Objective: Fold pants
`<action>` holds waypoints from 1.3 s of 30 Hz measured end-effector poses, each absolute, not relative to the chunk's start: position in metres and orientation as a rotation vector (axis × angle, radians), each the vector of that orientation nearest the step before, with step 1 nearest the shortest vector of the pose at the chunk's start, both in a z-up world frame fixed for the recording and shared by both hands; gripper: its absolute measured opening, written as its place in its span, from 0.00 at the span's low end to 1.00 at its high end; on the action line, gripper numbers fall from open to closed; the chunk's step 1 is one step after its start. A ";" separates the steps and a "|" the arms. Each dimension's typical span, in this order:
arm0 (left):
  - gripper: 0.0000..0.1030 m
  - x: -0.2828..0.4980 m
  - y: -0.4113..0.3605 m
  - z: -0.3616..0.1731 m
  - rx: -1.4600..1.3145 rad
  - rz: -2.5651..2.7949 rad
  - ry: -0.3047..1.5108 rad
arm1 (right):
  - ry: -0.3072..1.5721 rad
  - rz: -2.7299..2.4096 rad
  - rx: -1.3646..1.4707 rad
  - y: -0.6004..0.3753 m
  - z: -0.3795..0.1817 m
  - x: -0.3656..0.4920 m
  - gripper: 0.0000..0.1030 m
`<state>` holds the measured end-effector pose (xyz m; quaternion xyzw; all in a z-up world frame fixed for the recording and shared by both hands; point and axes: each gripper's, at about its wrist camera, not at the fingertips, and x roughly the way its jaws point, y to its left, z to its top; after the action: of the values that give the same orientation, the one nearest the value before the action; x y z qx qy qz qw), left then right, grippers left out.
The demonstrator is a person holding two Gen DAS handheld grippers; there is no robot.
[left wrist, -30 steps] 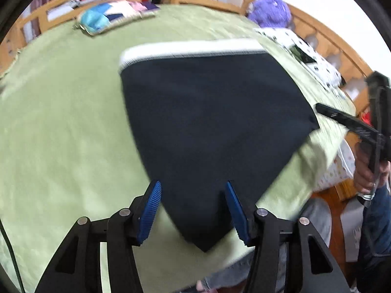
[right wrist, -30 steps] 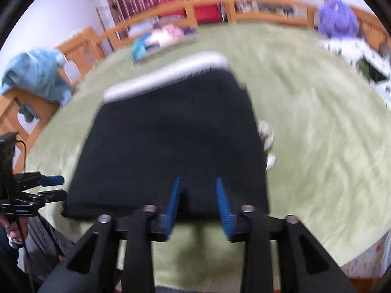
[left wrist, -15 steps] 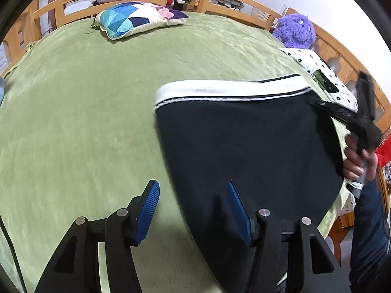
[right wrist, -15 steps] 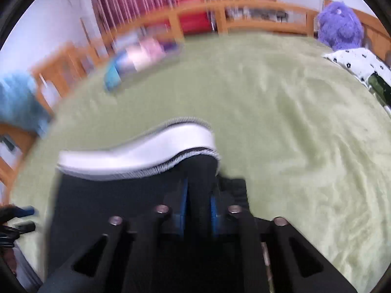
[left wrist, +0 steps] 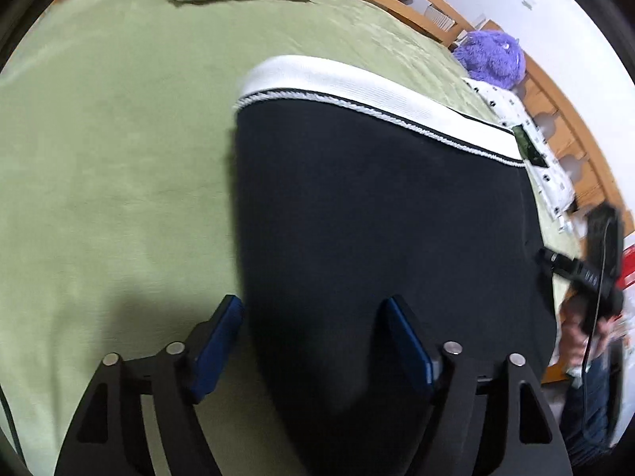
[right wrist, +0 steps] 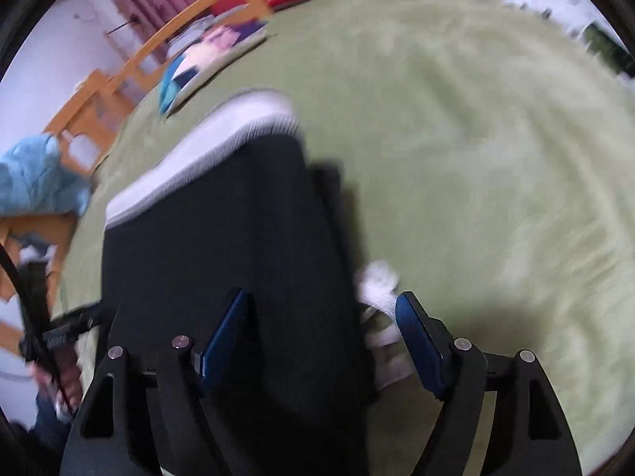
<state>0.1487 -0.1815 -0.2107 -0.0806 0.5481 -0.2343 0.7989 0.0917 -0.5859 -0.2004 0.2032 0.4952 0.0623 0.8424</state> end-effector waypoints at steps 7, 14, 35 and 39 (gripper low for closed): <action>0.40 0.154 -0.195 -0.210 -0.198 -0.543 1.166 | 1.035 0.171 0.527 -0.579 -0.224 0.098 0.72; 0.11 0.151 -0.177 -0.167 -0.244 -0.630 1.089 | 0.970 0.122 0.600 -0.580 -0.188 0.075 0.28; 0.32 0.201 0.021 -0.170 -0.153 -0.318 1.135 | 0.965 0.234 0.523 -0.378 -0.197 0.116 0.45; 0.49 0.170 0.012 -0.147 -0.066 -0.280 1.055 | 0.944 0.122 0.444 -0.393 -0.171 0.098 0.50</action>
<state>0.1701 0.0125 -0.1471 -0.0314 0.5018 -0.1332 0.8541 0.0978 -0.3926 -0.1713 0.2121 0.4505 0.0584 0.8652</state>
